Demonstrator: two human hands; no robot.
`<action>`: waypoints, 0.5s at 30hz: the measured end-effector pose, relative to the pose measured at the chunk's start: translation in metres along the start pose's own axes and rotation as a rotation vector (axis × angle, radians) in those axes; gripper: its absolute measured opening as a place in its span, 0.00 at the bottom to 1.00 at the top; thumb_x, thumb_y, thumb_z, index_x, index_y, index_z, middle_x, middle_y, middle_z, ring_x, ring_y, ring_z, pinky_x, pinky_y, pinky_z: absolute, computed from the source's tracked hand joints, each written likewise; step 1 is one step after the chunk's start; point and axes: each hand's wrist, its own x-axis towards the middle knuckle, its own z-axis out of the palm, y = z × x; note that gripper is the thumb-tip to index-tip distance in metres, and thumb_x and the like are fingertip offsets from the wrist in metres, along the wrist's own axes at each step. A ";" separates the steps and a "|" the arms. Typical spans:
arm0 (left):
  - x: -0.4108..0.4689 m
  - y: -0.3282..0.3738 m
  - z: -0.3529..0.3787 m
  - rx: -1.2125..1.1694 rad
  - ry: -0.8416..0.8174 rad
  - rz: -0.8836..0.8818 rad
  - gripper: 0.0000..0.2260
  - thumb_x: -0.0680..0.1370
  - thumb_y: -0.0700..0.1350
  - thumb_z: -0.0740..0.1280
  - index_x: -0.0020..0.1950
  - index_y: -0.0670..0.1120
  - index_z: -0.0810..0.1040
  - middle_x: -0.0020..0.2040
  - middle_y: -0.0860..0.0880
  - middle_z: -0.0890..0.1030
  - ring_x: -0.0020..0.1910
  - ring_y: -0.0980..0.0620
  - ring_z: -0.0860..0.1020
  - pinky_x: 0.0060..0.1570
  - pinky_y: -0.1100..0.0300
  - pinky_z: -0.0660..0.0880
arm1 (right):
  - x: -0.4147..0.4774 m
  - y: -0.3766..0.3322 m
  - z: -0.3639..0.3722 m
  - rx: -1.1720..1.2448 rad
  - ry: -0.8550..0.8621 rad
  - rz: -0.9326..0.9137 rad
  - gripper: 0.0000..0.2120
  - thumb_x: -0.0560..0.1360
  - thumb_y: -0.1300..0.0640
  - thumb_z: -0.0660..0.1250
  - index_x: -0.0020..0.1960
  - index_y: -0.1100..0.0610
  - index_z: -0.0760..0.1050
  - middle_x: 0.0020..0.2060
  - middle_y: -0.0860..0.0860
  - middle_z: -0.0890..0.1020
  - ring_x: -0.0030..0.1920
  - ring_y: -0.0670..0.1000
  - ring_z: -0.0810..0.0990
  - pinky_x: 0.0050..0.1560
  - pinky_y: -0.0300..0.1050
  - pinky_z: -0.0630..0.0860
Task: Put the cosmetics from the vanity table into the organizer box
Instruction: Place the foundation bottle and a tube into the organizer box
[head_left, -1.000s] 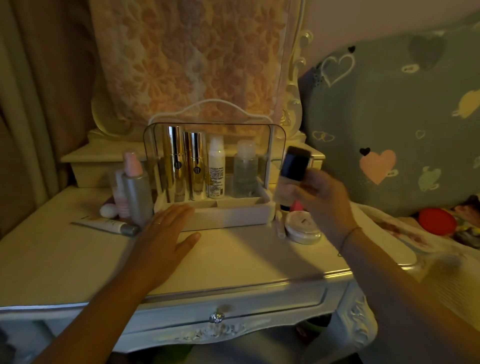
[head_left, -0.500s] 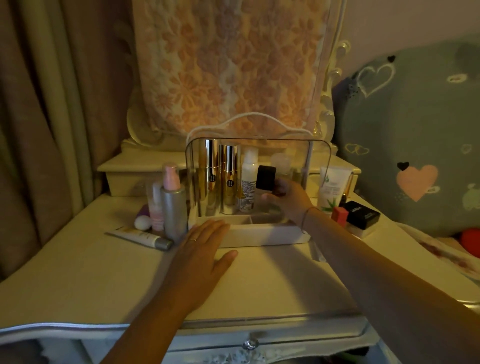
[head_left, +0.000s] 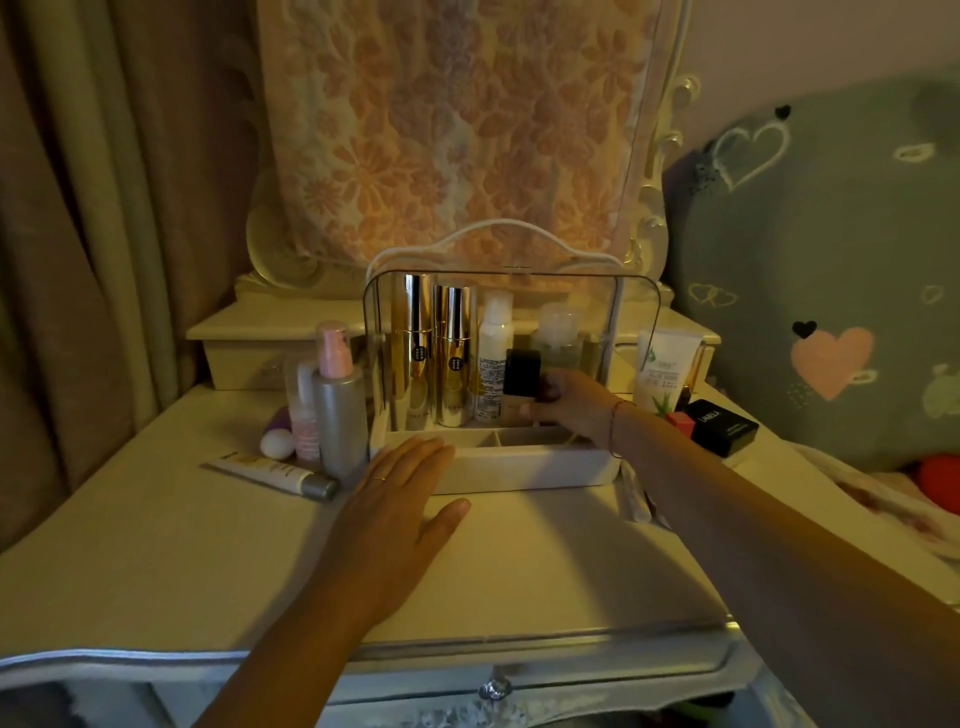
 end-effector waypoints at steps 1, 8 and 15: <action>0.000 0.000 0.000 0.007 0.000 0.002 0.27 0.76 0.61 0.52 0.73 0.53 0.59 0.74 0.56 0.60 0.69 0.65 0.49 0.65 0.71 0.40 | 0.000 0.000 0.000 0.004 -0.008 -0.002 0.17 0.73 0.59 0.71 0.61 0.57 0.73 0.52 0.51 0.79 0.54 0.50 0.76 0.59 0.46 0.70; -0.001 0.000 0.001 0.009 -0.018 -0.007 0.27 0.76 0.61 0.52 0.73 0.53 0.58 0.75 0.55 0.60 0.70 0.64 0.50 0.67 0.67 0.43 | -0.002 0.001 0.001 0.009 -0.009 -0.008 0.19 0.73 0.58 0.70 0.63 0.56 0.72 0.58 0.53 0.80 0.58 0.52 0.76 0.64 0.50 0.70; 0.000 0.000 0.001 0.021 -0.025 0.000 0.26 0.77 0.59 0.55 0.74 0.53 0.58 0.75 0.55 0.59 0.73 0.61 0.52 0.68 0.67 0.43 | -0.003 0.002 0.000 0.019 -0.002 0.005 0.20 0.73 0.58 0.70 0.64 0.56 0.72 0.58 0.53 0.79 0.55 0.50 0.76 0.56 0.44 0.70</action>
